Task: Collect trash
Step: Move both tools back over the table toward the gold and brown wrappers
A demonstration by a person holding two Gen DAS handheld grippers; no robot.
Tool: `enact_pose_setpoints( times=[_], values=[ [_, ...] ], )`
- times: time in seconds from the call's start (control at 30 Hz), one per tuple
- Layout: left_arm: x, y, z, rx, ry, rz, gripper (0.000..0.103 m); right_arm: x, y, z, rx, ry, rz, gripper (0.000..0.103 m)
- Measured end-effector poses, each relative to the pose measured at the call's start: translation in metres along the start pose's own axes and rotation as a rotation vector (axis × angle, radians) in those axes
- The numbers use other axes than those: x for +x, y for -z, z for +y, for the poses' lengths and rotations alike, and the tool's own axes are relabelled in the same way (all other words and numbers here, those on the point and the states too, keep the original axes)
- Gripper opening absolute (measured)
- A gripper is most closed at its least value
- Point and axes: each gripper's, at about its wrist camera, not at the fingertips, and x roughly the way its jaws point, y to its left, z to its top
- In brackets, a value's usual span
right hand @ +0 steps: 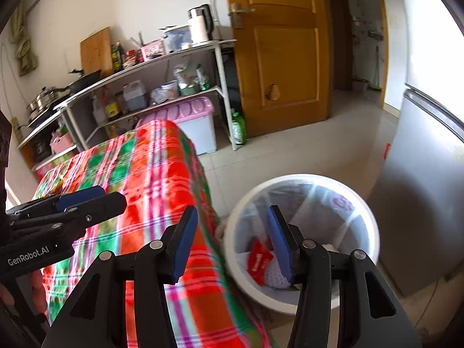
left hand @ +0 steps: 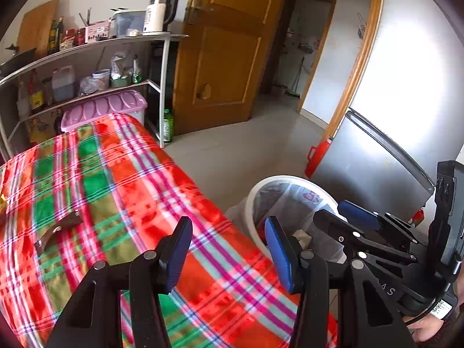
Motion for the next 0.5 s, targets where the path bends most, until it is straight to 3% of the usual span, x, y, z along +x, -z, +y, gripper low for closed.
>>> enact_pose_setpoints(
  times=[0.27, 0.5],
  values=[
    [-0.021, 0.005, 0.044, -0.053, -0.060, -0.026, 0.052, 0.010, -0.006, 0.046, -0.065, -0.067, 0.004, 0.051],
    [-0.039, 0.009, 0.095, -0.118, -0.135, -0.046, 0.059, 0.031, -0.013, 0.088, -0.118, -0.160, 0.030, 0.055]
  ],
)
